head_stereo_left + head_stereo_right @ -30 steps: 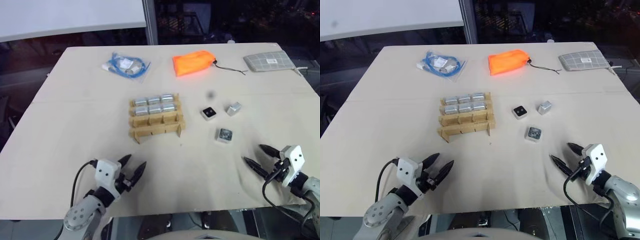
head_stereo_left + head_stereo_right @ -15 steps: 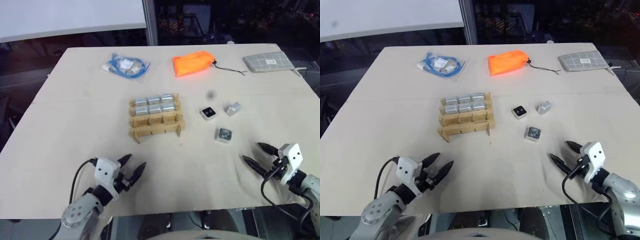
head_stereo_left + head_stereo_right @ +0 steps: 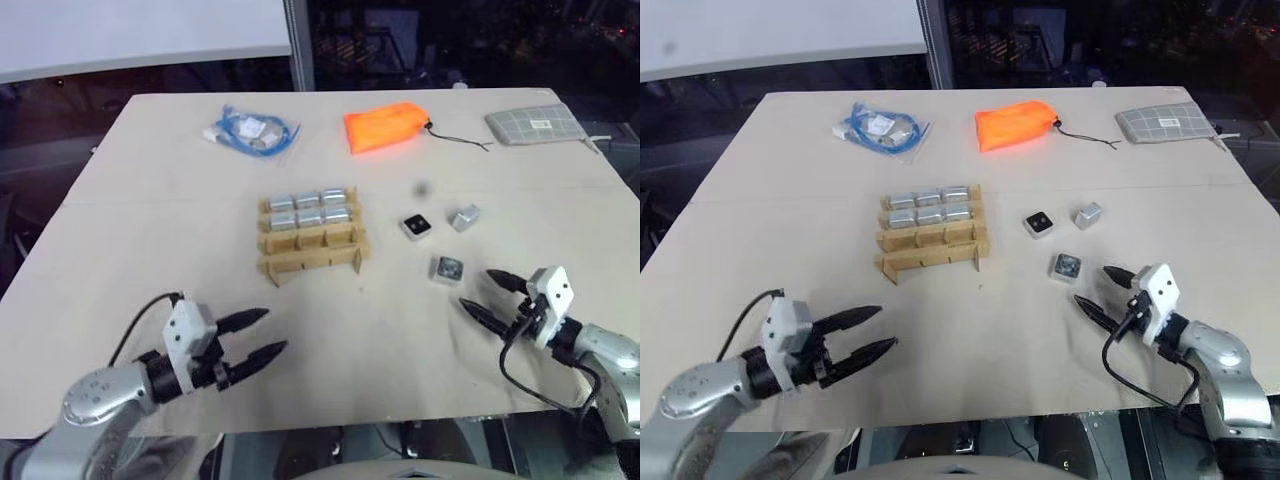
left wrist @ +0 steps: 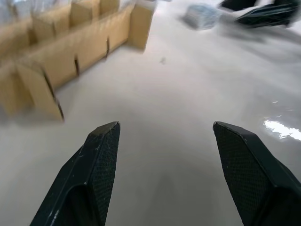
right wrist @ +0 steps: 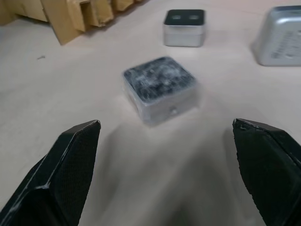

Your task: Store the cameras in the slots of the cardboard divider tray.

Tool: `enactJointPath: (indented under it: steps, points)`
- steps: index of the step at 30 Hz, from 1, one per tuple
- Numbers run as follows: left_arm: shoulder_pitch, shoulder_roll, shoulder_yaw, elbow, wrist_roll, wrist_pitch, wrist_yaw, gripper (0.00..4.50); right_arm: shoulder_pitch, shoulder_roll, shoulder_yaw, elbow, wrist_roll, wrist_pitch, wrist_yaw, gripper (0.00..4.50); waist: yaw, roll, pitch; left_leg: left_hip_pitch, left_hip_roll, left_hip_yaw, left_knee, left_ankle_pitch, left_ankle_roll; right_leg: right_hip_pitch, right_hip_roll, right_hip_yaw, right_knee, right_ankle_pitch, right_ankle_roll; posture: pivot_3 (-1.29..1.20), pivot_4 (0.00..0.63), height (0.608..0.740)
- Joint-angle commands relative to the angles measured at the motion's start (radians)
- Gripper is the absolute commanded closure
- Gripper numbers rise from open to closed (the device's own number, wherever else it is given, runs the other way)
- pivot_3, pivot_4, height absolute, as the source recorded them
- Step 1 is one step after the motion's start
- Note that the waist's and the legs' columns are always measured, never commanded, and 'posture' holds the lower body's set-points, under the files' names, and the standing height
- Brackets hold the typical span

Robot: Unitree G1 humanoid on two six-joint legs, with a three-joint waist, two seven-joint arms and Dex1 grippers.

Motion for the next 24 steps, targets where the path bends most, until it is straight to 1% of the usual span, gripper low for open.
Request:
enactJointPath:
  steps: [1,4,8,10,12,15,20,21,22,23,24]
  points:
    - [-0.049,0.087,0.111,-0.016,-0.06,0.041,-0.072,1.25,-0.107,-0.038,0.019,0.089,-0.025,-0.001,0.052,0.0,0.0,0.0,0.0,0.0,0.0,0.0,0.0,0.0,0.0,0.0,0.0,0.0,0.0,0.0,0.0,0.0,0.15,0.74]
    - [-0.065,0.148,0.167,-0.034,-0.088,0.085,-0.119,1.25,-0.179,-0.061,0.051,0.156,-0.037,0.006,0.111,0.0,-0.002,-0.001,0.001,0.0,0.0,0.001,0.0,0.001,-0.002,0.0,0.0,0.0,0.0,0.0,0.0,0.0,0.15,0.74]
    - [-0.07,0.19,0.226,-0.06,-0.122,0.142,-0.152,1.25,-0.262,-0.069,0.103,0.248,-0.077,-0.023,0.176,0.0,-0.003,-0.002,0.001,0.0,0.0,0.001,0.0,0.002,-0.004,0.0,0.001,0.0,0.0,0.0,0.0,0.0,0.15,0.74]
    - [-0.063,0.208,0.246,-0.073,-0.114,0.157,-0.171,1.25,-0.294,-0.07,0.125,0.271,-0.08,-0.027,0.221,0.0,-0.007,-0.003,0.003,0.0,0.0,0.002,0.0,0.002,-0.004,0.0,0.001,0.001,0.0,0.0,0.001,0.0,0.15,0.74]
    - [-0.057,0.217,0.267,-0.082,-0.109,0.17,-0.184,1.25,-0.323,-0.068,0.143,0.297,-0.09,-0.038,0.253,0.0,-0.011,-0.004,0.003,0.0,0.0,0.002,0.0,0.003,-0.005,0.0,0.002,0.001,0.0,0.0,0.001,0.0,0.15,0.74]
    - [-0.063,0.22,0.284,-0.087,-0.106,0.184,-0.185,1.25,-0.373,-0.051,0.16,0.36,-0.114,-0.071,0.264,0.0,-0.021,-0.004,0.003,0.0,0.0,0.002,0.0,0.003,-0.005,0.0,0.002,0.001,0.0,0.0,0.001,0.0,0.15,0.74]
    - [-0.049,0.218,0.297,-0.1,-0.084,0.195,-0.194,1.25,-0.393,-0.042,0.168,0.395,-0.125,-0.095,0.292,0.0,-0.024,-0.004,0.003,0.0,0.001,0.002,0.0,0.003,-0.005,0.0,0.002,0.001,0.0,0.0,0.001,0.0,0.15,0.74]
    - [-0.049,0.213,0.3,-0.106,-0.092,0.202,-0.19,1.22,-0.394,-0.04,0.166,0.397,-0.125,-0.098,0.293,0.42,-0.025,-0.004,0.003,0.0,0.001,0.002,0.0,0.003,-0.005,0.0,0.002,0.001,0.0,0.0,0.001,0.0,0.15,0.74]
    - [-0.05,0.21,0.301,-0.109,-0.095,0.205,-0.188,1.22,-0.394,-0.039,0.164,0.398,-0.126,-0.099,0.293,0.65,-0.025,-0.004,0.003,0.0,0.001,0.002,0.0,0.003,-0.005,0.0,0.002,0.001,0.0,0.0,0.001,0.0,0.15,0.74]
    - [-0.055,0.208,0.302,-0.11,-0.098,0.207,-0.185,1.22,-0.395,-0.039,0.163,0.399,-0.126,-0.101,0.294,1.07,-0.025,-0.004,0.003,0.0,0.001,0.002,0.0,0.003,-0.005,0.0,0.002,0.001,0.001,0.0,0.001,0.0,0.15,0.74]
    - [-0.059,0.206,0.302,-0.111,-0.101,0.21,-0.184,1.22,-0.394,-0.039,0.162,0.4,-0.126,-0.103,0.295,1.37,-0.025,-0.004,0.003,0.0,0.001,0.002,0.0,0.003,-0.005,0.0,0.002,0.001,0.001,0.0,0.001,0.0,0.15,0.74]
